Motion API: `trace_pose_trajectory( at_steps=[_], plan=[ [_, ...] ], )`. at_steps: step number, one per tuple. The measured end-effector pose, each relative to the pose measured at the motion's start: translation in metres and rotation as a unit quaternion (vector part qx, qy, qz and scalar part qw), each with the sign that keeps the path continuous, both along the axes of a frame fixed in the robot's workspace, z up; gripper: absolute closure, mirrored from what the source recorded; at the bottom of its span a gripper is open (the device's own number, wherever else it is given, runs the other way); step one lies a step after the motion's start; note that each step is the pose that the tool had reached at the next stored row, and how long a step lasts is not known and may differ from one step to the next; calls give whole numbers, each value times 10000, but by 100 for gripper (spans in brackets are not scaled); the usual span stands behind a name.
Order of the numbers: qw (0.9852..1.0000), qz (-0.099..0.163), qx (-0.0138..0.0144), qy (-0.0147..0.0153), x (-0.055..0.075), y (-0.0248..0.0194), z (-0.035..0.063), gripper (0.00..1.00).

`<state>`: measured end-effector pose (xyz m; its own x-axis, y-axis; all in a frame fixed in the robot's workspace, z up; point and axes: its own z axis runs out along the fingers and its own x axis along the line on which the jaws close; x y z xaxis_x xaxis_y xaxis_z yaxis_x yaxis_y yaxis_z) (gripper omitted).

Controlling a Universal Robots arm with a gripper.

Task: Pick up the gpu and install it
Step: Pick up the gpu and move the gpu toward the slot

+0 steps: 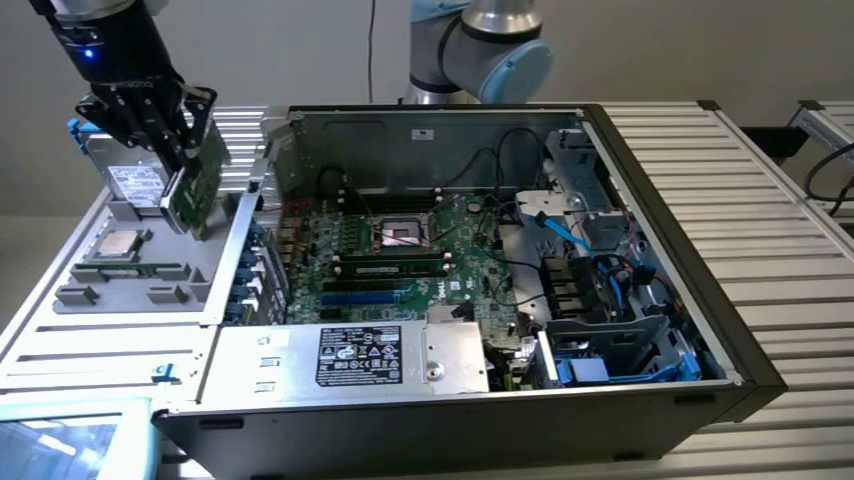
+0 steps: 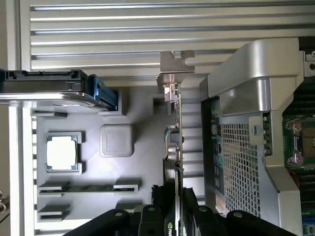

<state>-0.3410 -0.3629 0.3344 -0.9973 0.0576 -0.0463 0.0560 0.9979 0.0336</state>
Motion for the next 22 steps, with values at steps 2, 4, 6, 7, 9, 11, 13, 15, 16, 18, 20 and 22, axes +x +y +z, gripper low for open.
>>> trace_pose_trajectory(
  at_steps=[2,4,6,7,9,11,13,15,16,18,20,22],
  plan=[
    [10000,7,0,-9,0,0,85,73],
    [10000,10,0,-20,0,0,164,73],
    [10000,13,0,-32,0,0,240,73],
    [10000,14,0,-38,0,0,278,73],
    [10000,17,0,-49,0,0,354,73],
    [10000,19,0,-61,0,0,434,73],
    [10000,22,0,-73,0,0,507,73],
    [10000,25,0,-89,0,1,575,73],
    [10000,27,0,-95,0,1,609,73],
    [9999,29,0,-110,0,1,676,73],
    [9999,32,-1,-123,0,1,745,73],
    [9999,33,-2,-139,0,3,807,73]
  ],
)
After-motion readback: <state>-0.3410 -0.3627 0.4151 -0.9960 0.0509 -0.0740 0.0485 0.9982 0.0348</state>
